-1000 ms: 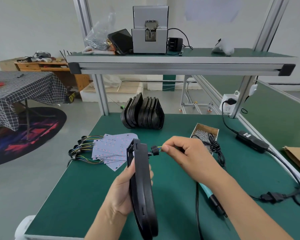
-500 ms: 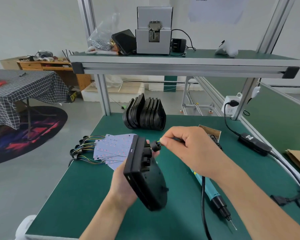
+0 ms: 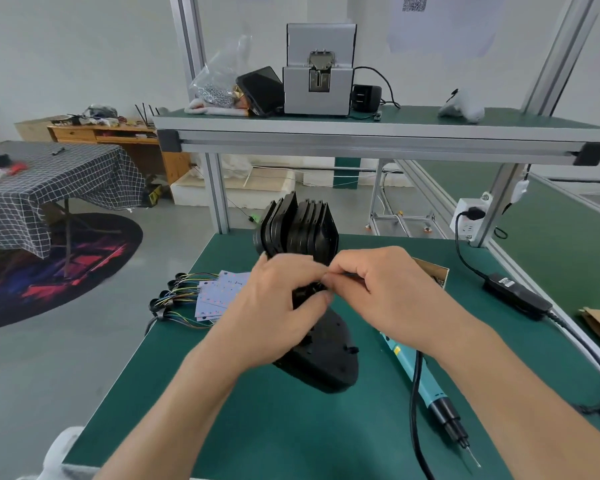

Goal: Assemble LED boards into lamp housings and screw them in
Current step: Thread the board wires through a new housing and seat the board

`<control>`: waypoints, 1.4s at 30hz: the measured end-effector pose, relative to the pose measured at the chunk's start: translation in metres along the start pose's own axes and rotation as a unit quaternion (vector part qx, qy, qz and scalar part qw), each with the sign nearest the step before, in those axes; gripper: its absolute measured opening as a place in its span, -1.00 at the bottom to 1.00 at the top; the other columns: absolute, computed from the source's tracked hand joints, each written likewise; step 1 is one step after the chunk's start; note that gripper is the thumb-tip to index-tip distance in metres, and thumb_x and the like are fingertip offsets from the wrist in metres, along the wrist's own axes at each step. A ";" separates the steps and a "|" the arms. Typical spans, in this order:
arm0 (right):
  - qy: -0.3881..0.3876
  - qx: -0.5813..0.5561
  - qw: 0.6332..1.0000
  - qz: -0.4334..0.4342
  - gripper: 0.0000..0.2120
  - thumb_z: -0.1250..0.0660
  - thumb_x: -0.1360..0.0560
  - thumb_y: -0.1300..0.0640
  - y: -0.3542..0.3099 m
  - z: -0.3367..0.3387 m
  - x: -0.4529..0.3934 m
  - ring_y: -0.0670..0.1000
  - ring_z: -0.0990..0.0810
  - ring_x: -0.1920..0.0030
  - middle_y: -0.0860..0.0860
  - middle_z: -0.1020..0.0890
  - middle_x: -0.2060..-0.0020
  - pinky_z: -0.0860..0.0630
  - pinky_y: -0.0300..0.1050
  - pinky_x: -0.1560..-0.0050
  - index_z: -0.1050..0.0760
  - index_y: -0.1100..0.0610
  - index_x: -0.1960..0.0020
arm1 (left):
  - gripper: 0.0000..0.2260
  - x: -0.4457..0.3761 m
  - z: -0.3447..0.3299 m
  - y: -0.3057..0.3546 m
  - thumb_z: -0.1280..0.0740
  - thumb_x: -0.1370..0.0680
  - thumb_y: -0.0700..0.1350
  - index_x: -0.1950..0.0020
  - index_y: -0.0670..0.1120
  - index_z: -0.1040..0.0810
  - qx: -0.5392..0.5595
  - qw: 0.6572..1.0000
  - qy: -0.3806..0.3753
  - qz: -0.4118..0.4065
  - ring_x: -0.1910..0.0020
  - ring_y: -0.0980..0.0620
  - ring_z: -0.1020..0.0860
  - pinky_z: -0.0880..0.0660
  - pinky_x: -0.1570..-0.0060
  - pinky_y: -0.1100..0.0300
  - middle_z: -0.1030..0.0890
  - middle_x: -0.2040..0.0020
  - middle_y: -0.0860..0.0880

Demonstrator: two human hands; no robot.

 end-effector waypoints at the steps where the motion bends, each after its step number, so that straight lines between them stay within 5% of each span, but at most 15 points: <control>1: -0.005 0.011 1.000 0.001 -0.79 -0.36 -0.64 -0.02 0.000 0.001 0.001 -0.08 -0.49 0.34 -0.14 -0.54 0.41 -0.41 -0.13 0.31 -0.60 -0.01 0.14 | -0.89 0.000 -0.002 0.000 -0.36 -0.60 -0.10 -0.05 0.02 -0.68 0.002 1.000 -0.007 0.007 -0.09 0.11 -0.54 -0.32 -0.21 0.25 -0.66 0.02 0.08; 5: -0.035 0.067 0.997 0.002 -0.76 -0.33 -0.64 -0.06 0.001 0.003 0.001 -0.07 -0.51 0.28 -0.13 -0.57 0.35 -0.50 0.00 0.16 -0.60 0.01 0.14 | -0.83 -0.002 -0.012 -0.003 -0.29 -0.60 -0.01 0.00 0.02 -0.68 -0.013 0.997 -0.069 0.025 -0.08 0.06 -0.52 -0.41 -0.26 -0.10 -0.60 0.13 0.09; 8: -0.025 0.064 0.998 0.002 -0.75 -0.35 -0.64 -0.03 0.001 0.006 0.003 -0.05 -0.48 0.32 -0.11 -0.52 0.40 -0.45 -0.06 0.21 -0.58 0.03 0.18 | -0.79 -0.006 -0.012 -0.009 -0.32 -0.65 0.03 -0.22 0.16 -0.69 -0.016 0.993 -0.104 0.051 -0.55 0.14 -0.25 -0.10 -0.57 -0.06 -0.51 -0.40 0.30; 10: 0.003 0.035 0.999 0.010 -0.76 -0.36 -0.64 -0.01 -0.002 0.011 0.003 -0.06 -0.45 0.38 -0.10 -0.48 0.47 -0.36 -0.21 0.30 -0.58 0.03 0.18 | -0.77 -0.014 -0.007 -0.009 -0.29 -0.69 -0.04 -0.27 0.18 -0.66 0.098 0.984 -0.116 0.088 -0.61 0.21 -0.13 -0.07 -0.54 0.17 -0.36 -0.51 0.34; 13: 0.016 0.023 0.999 0.028 -0.78 -0.37 -0.65 0.02 -0.008 0.019 0.001 -0.10 -0.44 0.41 -0.18 -0.46 0.48 -0.29 -0.29 0.35 -0.57 0.01 0.17 | -0.73 -0.016 -0.004 -0.009 -0.29 -0.63 -0.17 -0.28 -0.14 -0.66 0.371 0.912 -0.114 0.133 -0.46 0.06 -0.47 -0.35 -0.45 0.11 -0.54 -0.45 0.13; 15: 0.012 0.023 0.999 0.032 -0.79 -0.36 -0.64 0.02 -0.010 0.021 0.001 -0.10 -0.44 0.39 -0.18 -0.47 0.46 -0.29 -0.26 0.35 -0.57 0.01 0.16 | -0.70 -0.012 -0.003 -0.008 -0.28 -0.50 -0.22 -0.15 -0.28 -0.67 0.438 0.884 -0.089 0.138 -0.31 -0.06 -0.58 -0.46 -0.35 0.01 -0.61 -0.36 -0.01; 21: 0.006 0.036 0.998 0.056 -0.82 -0.37 -0.63 0.04 -0.010 0.013 0.006 -0.08 -0.49 0.29 -0.19 -0.53 0.37 -0.43 -0.11 0.21 -0.61 0.05 0.13 | -0.76 -0.014 -0.010 -0.010 -0.24 -0.35 -0.22 0.19 -0.20 -0.71 0.419 0.890 -0.081 0.159 0.00 0.01 -0.60 -0.52 0.06 0.25 -0.67 -0.17 -0.02; 27: 0.023 0.040 0.996 0.072 -0.79 -0.39 -0.63 0.04 -0.008 0.011 0.006 -0.13 -0.51 0.26 -0.25 -0.49 0.37 -0.40 -0.24 0.21 -0.61 0.01 0.18 | -0.78 -0.014 -0.005 -0.013 -0.24 -0.34 -0.18 0.28 -0.14 -0.69 0.359 0.917 -0.094 0.144 -0.02 0.11 -0.60 -0.51 0.07 0.34 -0.63 -0.17 0.01; 34: 0.016 0.037 0.997 0.073 -0.78 -0.37 -0.63 0.04 -0.008 0.001 0.007 -0.11 -0.51 0.27 -0.26 -0.47 0.38 -0.50 -0.03 0.20 -0.60 0.01 0.19 | -0.75 -0.011 0.003 -0.015 -0.25 -0.36 -0.12 0.39 0.13 -0.66 0.255 0.945 -0.157 0.133 0.06 0.36 -0.54 -0.38 0.19 0.53 -0.49 -0.31 0.09; 42: -0.014 0.039 0.998 0.051 -0.75 -0.35 -0.65 0.03 -0.003 -0.011 0.006 -0.01 -0.54 0.25 -0.09 -0.58 0.31 -0.51 0.08 0.16 -0.59 0.10 0.17 | -0.76 0.003 -0.006 -0.028 -0.25 -0.39 -0.07 0.35 0.19 -0.64 0.174 0.966 -0.148 0.124 -0.04 0.23 -0.56 -0.42 0.08 0.36 -0.45 -0.35 0.20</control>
Point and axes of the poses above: each hand's wrist, its own x-axis away from the middle knuckle, its own z-axis out of the back of the hand, y = z × x, the point moved 1 cm from there along -x, towards the middle knuckle
